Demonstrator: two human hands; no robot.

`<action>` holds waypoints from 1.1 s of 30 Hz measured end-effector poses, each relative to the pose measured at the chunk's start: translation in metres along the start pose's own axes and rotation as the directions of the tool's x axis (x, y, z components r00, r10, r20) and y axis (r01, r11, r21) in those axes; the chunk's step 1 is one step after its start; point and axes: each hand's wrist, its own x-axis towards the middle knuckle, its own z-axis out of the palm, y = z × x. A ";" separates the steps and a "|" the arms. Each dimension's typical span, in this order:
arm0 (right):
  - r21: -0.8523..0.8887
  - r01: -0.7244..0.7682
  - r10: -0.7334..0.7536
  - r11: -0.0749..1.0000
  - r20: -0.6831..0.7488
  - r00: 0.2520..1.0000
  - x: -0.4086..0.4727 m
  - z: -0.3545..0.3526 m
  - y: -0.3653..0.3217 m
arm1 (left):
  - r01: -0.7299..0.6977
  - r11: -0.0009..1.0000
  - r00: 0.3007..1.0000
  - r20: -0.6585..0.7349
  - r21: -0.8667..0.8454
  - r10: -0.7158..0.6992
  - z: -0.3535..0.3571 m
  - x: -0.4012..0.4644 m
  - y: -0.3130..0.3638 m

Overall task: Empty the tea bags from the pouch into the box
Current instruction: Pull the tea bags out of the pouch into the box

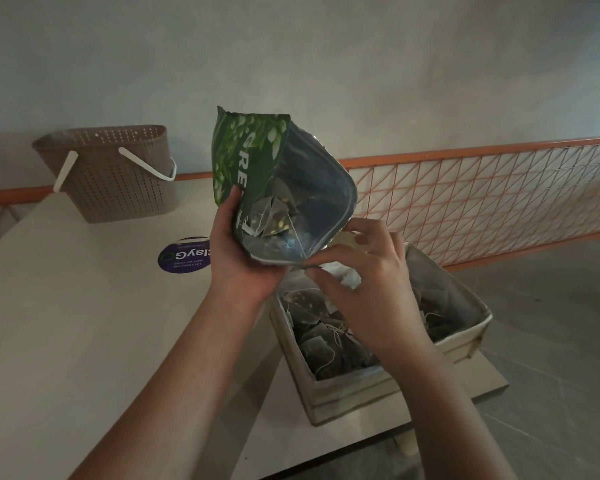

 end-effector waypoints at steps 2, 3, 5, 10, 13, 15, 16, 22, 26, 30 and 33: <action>0.081 -0.025 0.024 0.996 0.012 1.000 0.003 -0.002 0.000 | -0.006 1.000 1.000 -0.011 0.006 0.006 0.001 0.000 0.001; 0.143 -0.046 0.046 0.989 0.008 0.999 0.004 -0.004 -0.001 | -0.015 1.000 1.000 -0.023 0.016 0.015 0.001 0.000 0.001; 0.294 -0.086 0.093 0.952 -0.010 0.996 0.007 -0.011 -0.006 | -0.024 0.999 0.999 -0.038 0.027 0.025 0.001 0.001 0.002; 0.536 -0.054 0.116 0.842 -0.084 0.990 0.012 -0.032 -0.017 | -0.001 1.000 0.998 -0.057 0.025 0.002 -0.006 0.004 0.003; 0.650 -0.045 0.147 0.758 -0.103 0.984 0.015 -0.039 -0.021 | 0.016 1.000 0.998 -0.055 -0.022 -0.017 -0.009 0.006 0.003; 0.705 -0.034 0.166 0.709 -0.119 0.979 0.015 -0.044 -0.023 | 0.023 0.999 0.998 -0.054 -0.038 -0.025 -0.010 0.007 0.004; 0.717 -0.035 0.173 0.696 -0.120 0.978 0.015 -0.045 -0.023 | 0.029 0.999 0.999 -0.044 -0.032 -0.030 -0.010 0.007 0.004; 0.737 -0.090 0.216 0.670 -0.078 0.973 0.014 -0.048 -0.021 | 0.008 1.000 0.999 -0.031 0.014 -0.008 -0.009 0.005 0.003; 0.702 -0.114 0.204 0.703 -0.046 0.978 0.013 -0.046 -0.019 | 0.023 1.000 0.999 -0.023 -0.008 -0.024 -0.010 0.007 0.003; 0.524 -0.166 0.174 0.835 0.034 0.984 0.011 -0.039 -0.015 | 0.020 1.000 1.000 0.002 0.019 -0.020 -0.014 0.008 0.003; 0.437 -0.133 0.144 0.890 0.007 0.990 0.011 -0.032 -0.016 | 0.031 0.999 1.000 -0.003 0.033 -0.031 -0.014 0.008 0.002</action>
